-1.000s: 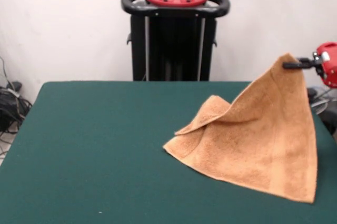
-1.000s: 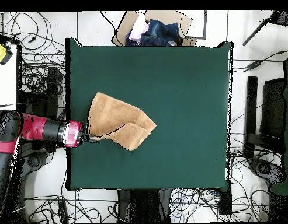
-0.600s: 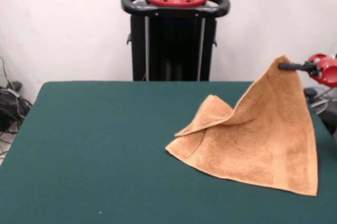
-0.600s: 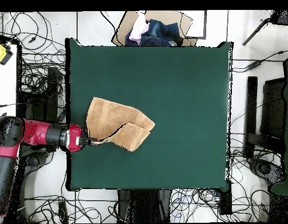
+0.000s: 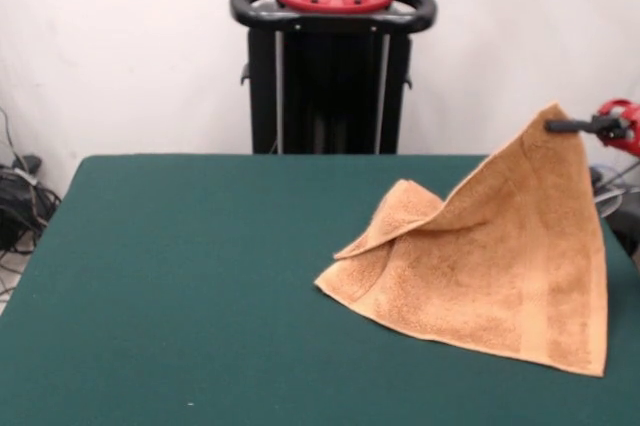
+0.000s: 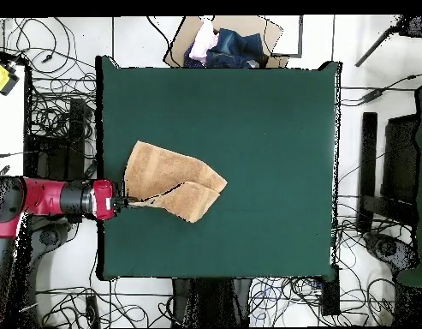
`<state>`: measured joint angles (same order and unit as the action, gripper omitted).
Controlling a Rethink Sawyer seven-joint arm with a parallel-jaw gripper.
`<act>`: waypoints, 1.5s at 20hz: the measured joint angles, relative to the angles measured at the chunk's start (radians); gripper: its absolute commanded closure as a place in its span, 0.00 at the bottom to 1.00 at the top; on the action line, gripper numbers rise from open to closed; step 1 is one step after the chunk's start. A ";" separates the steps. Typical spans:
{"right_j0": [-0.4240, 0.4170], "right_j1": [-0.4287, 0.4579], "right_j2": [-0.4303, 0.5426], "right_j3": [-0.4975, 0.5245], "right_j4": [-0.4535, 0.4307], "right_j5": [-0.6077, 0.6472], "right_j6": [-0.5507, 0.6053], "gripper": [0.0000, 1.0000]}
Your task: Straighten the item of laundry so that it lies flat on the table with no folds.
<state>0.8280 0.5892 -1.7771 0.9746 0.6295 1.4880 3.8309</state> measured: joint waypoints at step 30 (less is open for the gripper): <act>-0.121 0.213 -0.282 0.030 0.005 0.560 0.645 1.00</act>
<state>0.7071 0.8019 -2.0592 1.0049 0.6343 2.0476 4.4754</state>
